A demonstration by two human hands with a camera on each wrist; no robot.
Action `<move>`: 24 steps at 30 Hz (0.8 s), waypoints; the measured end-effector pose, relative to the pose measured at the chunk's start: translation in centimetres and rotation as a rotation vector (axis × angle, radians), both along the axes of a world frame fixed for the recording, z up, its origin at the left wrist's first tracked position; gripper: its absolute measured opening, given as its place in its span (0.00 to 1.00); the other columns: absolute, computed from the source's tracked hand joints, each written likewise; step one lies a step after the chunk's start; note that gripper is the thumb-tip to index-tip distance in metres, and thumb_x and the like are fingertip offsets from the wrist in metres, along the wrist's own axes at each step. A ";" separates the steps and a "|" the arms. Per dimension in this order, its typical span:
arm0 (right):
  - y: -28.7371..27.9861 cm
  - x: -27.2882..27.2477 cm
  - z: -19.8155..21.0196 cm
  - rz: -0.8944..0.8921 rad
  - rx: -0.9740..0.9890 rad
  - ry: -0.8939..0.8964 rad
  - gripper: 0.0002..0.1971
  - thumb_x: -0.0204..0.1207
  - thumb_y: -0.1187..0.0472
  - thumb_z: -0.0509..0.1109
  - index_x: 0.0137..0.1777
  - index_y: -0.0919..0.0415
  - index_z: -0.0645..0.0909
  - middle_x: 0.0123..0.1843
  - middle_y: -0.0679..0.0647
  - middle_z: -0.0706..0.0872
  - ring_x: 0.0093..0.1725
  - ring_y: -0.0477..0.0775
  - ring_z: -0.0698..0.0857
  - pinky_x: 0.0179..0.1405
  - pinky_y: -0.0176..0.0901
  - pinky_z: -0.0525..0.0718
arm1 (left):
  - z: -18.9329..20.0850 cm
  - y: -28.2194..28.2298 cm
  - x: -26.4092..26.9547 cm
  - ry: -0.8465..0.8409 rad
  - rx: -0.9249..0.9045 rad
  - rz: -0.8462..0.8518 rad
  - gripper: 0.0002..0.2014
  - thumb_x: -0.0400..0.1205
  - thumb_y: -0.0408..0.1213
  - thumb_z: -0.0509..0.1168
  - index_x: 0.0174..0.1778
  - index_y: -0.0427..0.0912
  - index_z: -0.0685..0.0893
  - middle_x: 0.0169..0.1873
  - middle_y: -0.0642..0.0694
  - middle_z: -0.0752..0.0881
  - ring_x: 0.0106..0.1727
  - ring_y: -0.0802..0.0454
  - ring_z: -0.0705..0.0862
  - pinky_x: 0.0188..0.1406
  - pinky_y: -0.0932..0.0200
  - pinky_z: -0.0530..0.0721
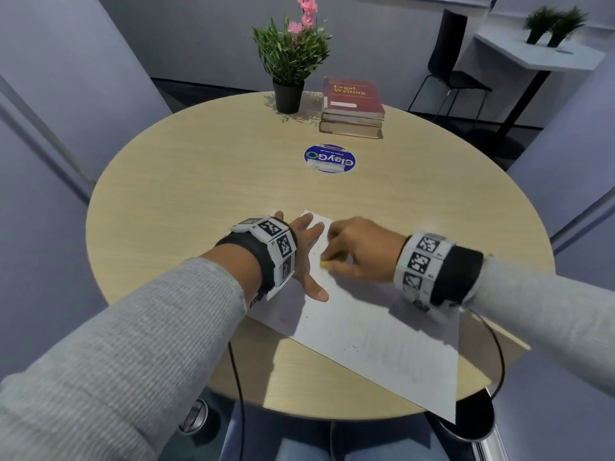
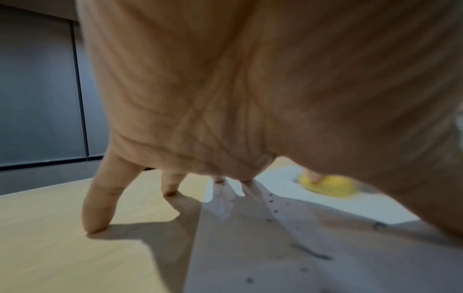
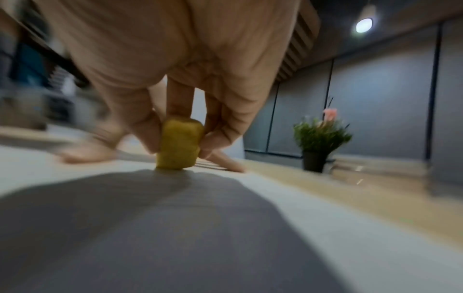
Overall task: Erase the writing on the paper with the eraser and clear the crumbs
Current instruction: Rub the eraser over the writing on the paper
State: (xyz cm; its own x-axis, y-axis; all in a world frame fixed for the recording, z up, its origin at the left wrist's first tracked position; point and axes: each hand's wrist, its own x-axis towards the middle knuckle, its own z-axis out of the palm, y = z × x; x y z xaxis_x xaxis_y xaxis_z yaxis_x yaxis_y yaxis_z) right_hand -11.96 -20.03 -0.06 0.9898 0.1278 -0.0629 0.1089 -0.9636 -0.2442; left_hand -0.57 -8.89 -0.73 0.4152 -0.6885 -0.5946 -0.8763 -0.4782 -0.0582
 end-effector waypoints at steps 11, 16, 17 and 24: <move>1.1 -1.0 -0.2 0.090 0.041 0.054 0.09 0.74 0.54 0.69 0.47 0.54 0.90 0.37 0.47 0.75 0.35 0.46 0.73 0.41 0.42 0.79 | 0.8 0.2 -0.7 -0.010 -0.003 -0.008 0.64 0.69 0.73 0.69 0.87 0.52 0.32 0.86 0.49 0.33 0.85 0.33 0.34 0.82 0.31 0.43; -2.0 1.4 0.5 -0.151 -0.036 -0.010 0.10 0.76 0.55 0.69 0.51 0.54 0.90 0.42 0.53 0.84 0.39 0.49 0.77 0.48 0.51 0.83 | 0.5 0.0 -0.4 -0.023 -0.007 -0.054 0.65 0.69 0.75 0.67 0.87 0.49 0.31 0.86 0.46 0.33 0.86 0.38 0.33 0.83 0.34 0.38; -1.3 1.3 0.4 -0.115 -0.035 -0.013 0.10 0.76 0.55 0.69 0.50 0.55 0.90 0.42 0.54 0.84 0.39 0.50 0.78 0.47 0.51 0.83 | 0.3 -0.1 -0.2 -0.018 -0.018 -0.061 0.65 0.69 0.74 0.67 0.87 0.49 0.32 0.86 0.46 0.34 0.86 0.39 0.33 0.83 0.33 0.38; -1.3 1.2 0.7 -0.127 -0.041 -0.003 0.10 0.75 0.56 0.70 0.50 0.58 0.90 0.42 0.52 0.84 0.42 0.53 0.81 0.46 0.46 0.81 | 1.2 0.5 -0.9 -0.006 -0.016 -0.025 0.62 0.72 0.70 0.68 0.87 0.49 0.32 0.86 0.48 0.33 0.86 0.39 0.33 0.82 0.35 0.40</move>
State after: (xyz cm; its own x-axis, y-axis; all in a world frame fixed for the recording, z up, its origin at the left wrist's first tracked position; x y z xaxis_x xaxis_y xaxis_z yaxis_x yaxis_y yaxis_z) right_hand -10.79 -21.35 0.62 0.9981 -0.0012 -0.0623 -0.0139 -0.9789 -0.2040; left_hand -1.50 -8.37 0.43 0.4015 -0.7077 -0.5813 -0.8875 -0.4574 -0.0562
